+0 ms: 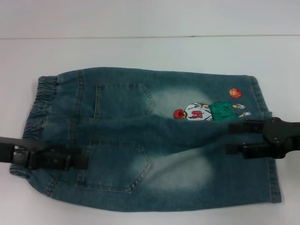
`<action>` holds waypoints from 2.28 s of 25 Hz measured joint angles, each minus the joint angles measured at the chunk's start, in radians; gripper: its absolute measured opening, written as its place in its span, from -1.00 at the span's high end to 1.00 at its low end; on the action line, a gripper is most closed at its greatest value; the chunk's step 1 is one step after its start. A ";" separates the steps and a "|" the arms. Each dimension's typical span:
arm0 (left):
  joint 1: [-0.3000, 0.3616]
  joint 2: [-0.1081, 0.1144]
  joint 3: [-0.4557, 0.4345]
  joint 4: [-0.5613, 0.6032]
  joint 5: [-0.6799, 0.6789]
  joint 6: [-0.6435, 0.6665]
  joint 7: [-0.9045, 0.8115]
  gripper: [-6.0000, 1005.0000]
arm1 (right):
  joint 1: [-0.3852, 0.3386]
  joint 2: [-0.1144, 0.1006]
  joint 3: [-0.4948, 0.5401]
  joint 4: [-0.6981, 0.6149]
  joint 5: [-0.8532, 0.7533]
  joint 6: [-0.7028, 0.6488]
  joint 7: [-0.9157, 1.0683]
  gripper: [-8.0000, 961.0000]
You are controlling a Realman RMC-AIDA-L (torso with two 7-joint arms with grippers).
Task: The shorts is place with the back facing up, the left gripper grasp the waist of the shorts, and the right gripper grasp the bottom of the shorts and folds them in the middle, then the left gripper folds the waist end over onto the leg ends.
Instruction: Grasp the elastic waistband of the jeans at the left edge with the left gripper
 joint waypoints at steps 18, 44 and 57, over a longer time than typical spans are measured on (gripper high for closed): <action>-0.069 0.065 -0.044 0.115 0.414 -0.179 -0.473 -0.62 | 0.021 0.000 -0.003 -0.005 0.000 0.028 -0.004 -0.84; -0.101 0.057 0.059 -0.001 0.545 -0.408 -0.555 -0.58 | 0.037 0.002 -0.009 0.004 -0.014 0.069 -0.004 -0.84; -0.105 0.050 0.074 -0.019 0.545 -0.419 -0.556 -0.47 | 0.037 0.003 -0.009 0.005 -0.014 0.069 -0.006 -0.84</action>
